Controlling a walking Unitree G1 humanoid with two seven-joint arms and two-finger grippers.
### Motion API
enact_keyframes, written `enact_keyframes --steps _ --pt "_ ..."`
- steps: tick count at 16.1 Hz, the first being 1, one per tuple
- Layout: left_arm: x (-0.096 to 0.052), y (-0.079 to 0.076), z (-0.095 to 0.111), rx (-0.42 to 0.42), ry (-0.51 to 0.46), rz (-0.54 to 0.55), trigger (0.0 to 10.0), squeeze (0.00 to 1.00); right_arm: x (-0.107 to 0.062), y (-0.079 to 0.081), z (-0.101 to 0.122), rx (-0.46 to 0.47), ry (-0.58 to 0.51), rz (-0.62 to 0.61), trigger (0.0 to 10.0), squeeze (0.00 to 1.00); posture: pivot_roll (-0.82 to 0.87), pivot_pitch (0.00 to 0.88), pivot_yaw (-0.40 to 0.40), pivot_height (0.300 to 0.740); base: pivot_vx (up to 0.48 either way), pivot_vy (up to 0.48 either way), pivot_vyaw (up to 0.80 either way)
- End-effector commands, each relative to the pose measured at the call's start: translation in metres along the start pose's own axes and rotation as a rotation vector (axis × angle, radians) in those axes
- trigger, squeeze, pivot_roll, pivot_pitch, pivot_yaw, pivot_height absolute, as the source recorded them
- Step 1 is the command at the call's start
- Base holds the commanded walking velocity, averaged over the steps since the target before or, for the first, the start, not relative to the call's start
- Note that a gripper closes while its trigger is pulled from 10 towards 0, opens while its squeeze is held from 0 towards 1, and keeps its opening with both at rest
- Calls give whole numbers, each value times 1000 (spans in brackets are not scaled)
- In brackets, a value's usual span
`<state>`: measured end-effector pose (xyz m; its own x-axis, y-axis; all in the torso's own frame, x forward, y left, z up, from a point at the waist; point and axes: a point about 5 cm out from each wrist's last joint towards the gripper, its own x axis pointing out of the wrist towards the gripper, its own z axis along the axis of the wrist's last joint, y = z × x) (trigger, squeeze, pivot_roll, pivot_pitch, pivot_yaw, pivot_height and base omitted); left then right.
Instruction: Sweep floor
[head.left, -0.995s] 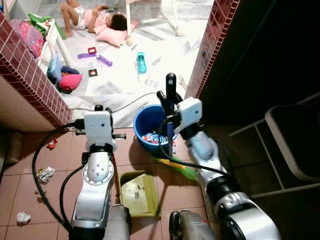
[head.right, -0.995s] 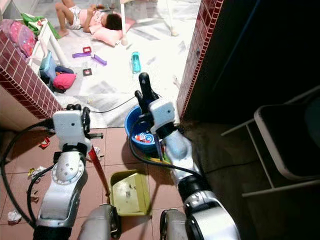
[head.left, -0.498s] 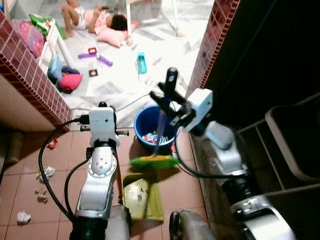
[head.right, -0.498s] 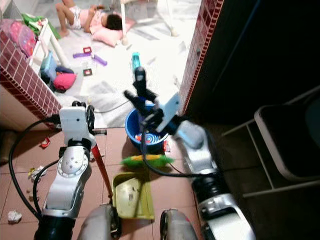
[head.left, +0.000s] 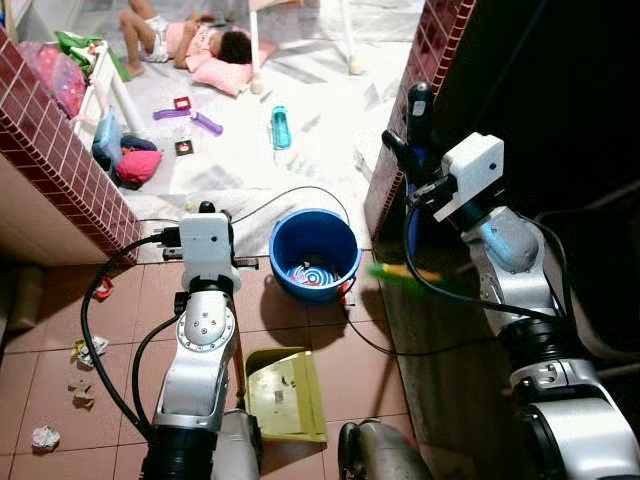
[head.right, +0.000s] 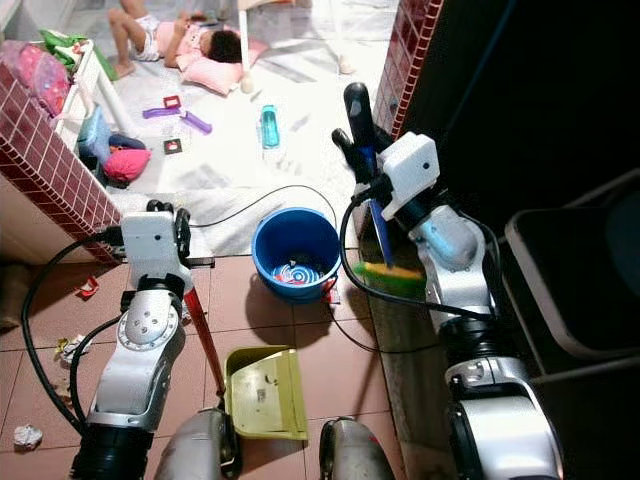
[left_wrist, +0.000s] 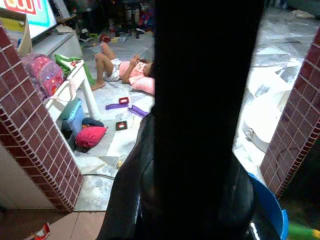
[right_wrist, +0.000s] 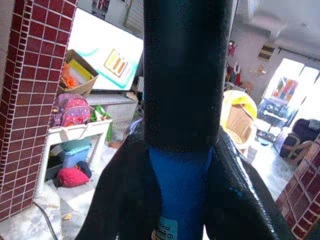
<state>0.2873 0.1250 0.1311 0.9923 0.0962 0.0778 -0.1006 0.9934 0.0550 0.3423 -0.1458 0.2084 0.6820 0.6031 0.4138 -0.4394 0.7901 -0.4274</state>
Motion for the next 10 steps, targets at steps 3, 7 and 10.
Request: enact_keyframes --steps 3,7,10 --pt "1 -2 -1 -7 -2 -3 10000 0 2 8 0 -76 -31 -32 10000 0 -37 140 -27 740 0 0 0" --pt "-2 -2 0 -10 1 -5 10000 0 2 41 -17 -84 3 -105 10000 0 -3 160 -33 740 0 0 0" --pt "-9 2 -3 -1 12 -3 10000 0 3 49 -21 -99 12 -142 10000 0 10 184 -27 740 0 0 0"
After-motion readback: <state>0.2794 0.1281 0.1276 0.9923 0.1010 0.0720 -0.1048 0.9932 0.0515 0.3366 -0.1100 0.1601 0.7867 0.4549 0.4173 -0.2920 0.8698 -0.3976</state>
